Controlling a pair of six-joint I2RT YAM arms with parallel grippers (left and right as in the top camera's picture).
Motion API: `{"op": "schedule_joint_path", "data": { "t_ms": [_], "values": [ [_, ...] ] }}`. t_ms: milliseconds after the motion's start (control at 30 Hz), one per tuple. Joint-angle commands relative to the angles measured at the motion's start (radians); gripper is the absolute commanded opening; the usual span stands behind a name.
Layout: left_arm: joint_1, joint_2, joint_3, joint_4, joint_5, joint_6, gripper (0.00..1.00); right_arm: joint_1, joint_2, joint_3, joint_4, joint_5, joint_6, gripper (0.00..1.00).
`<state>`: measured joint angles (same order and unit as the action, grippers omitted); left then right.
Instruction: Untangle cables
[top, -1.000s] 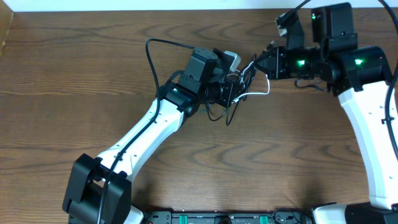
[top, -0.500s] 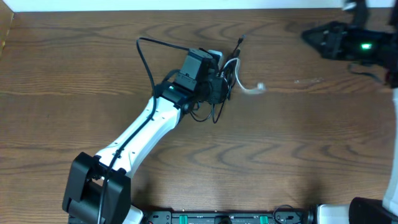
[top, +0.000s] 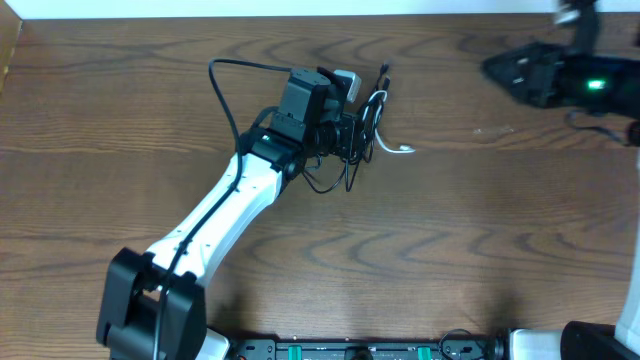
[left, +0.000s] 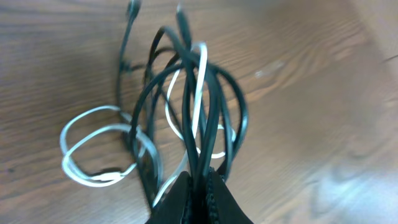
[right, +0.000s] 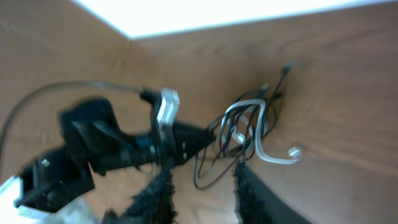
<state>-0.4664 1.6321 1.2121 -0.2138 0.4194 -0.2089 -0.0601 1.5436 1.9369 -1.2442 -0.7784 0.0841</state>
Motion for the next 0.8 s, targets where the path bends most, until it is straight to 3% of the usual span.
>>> {"op": "schedule_joint_path", "data": {
  "t_ms": [0,100,333,767],
  "values": [
    [0.003,-0.117,0.019,0.033,0.066,-0.067,0.08,0.080,0.001,-0.056,0.004,0.084,-0.022,0.44],
    [0.003,-0.178,0.019,0.045,0.029,-0.127,0.08,0.151,0.001,-0.104,0.030,0.134,-0.007,0.49],
    [0.003,-0.270,0.019,0.044,-0.020,-0.231,0.08,0.290,0.001,-0.224,0.173,0.204,0.098,0.50],
    [0.003,-0.275,0.019,0.041,-0.015,-0.350,0.08,0.391,0.001,-0.385,0.413,0.324,0.282,0.53]
  ]
}}
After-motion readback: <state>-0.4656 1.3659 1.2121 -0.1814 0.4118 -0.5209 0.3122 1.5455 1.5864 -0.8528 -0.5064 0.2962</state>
